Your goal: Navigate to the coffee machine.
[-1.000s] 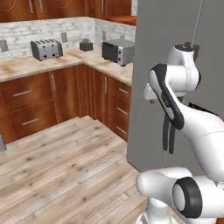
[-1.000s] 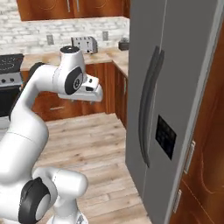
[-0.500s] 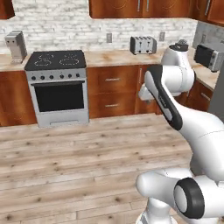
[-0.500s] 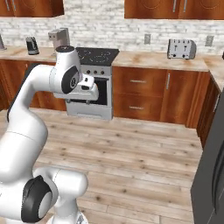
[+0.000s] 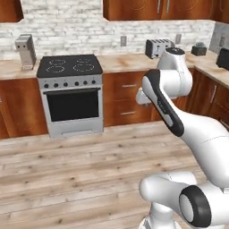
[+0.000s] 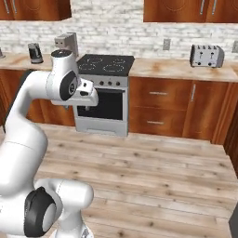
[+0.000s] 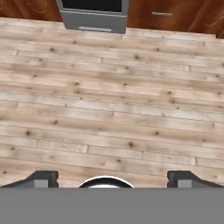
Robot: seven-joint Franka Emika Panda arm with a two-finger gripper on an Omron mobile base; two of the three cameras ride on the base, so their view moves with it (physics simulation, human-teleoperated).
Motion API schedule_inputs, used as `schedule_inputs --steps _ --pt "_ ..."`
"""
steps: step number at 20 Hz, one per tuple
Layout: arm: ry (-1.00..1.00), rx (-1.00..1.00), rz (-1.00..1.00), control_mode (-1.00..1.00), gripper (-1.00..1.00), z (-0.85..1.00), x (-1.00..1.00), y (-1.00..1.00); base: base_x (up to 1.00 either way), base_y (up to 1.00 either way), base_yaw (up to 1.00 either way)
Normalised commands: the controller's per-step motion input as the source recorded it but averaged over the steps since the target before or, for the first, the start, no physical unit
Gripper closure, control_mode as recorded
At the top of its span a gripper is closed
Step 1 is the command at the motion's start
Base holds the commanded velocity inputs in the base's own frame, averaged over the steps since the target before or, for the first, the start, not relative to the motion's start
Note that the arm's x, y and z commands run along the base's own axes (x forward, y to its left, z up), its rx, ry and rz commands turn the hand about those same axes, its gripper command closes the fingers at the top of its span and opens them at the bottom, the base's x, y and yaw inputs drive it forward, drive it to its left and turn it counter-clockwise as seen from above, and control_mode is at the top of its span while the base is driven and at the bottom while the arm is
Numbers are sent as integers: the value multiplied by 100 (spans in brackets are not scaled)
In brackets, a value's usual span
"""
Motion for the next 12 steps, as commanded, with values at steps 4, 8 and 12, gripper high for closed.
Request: schedule_inputs --steps 4,8,12 --pt "0 0 0 100 -100 0 0 0 100 100 -11" --pt "0 0 0 100 -100 0 0 0 100 100 -11" --pt "0 0 0 100 -100 0 0 0 100 100 -10"
